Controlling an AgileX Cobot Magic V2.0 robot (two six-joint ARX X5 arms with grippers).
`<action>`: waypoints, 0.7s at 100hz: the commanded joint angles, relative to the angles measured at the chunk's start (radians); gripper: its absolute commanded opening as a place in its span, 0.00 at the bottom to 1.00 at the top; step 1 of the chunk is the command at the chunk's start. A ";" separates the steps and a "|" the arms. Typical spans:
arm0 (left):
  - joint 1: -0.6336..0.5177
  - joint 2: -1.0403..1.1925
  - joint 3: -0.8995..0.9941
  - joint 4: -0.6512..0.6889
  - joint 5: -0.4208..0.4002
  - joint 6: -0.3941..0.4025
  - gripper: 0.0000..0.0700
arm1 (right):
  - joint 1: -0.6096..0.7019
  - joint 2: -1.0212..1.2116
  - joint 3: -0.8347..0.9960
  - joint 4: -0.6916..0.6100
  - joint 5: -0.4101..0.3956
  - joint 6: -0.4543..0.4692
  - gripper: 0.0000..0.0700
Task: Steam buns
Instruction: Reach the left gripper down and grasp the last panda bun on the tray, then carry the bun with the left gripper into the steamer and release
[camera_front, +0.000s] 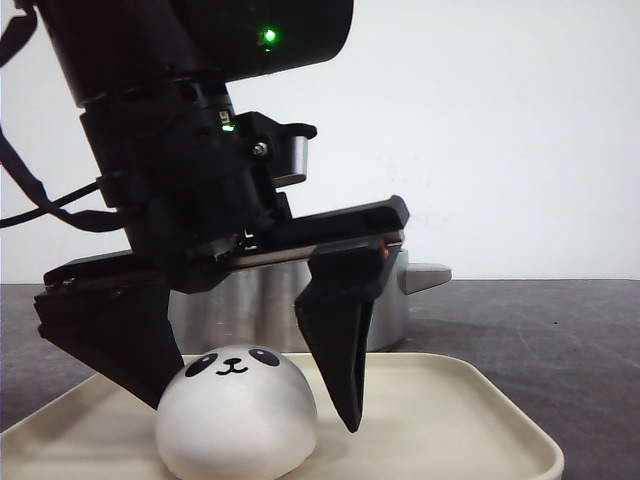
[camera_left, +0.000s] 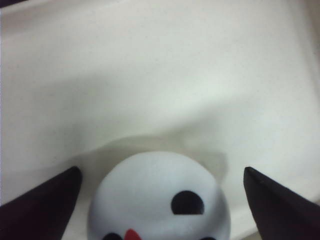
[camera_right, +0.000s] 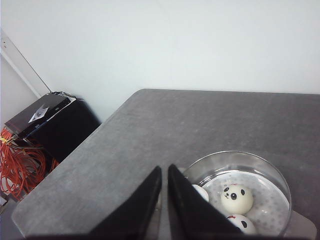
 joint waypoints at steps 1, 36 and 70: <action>-0.009 0.035 0.004 -0.009 0.009 -0.010 0.89 | 0.008 0.005 0.020 0.010 -0.003 0.015 0.02; -0.011 0.035 0.004 -0.091 0.008 0.073 0.01 | 0.008 0.006 0.020 0.011 0.001 0.015 0.02; -0.009 -0.124 0.120 -0.119 -0.117 0.237 0.01 | 0.008 0.006 0.020 0.003 0.001 0.010 0.02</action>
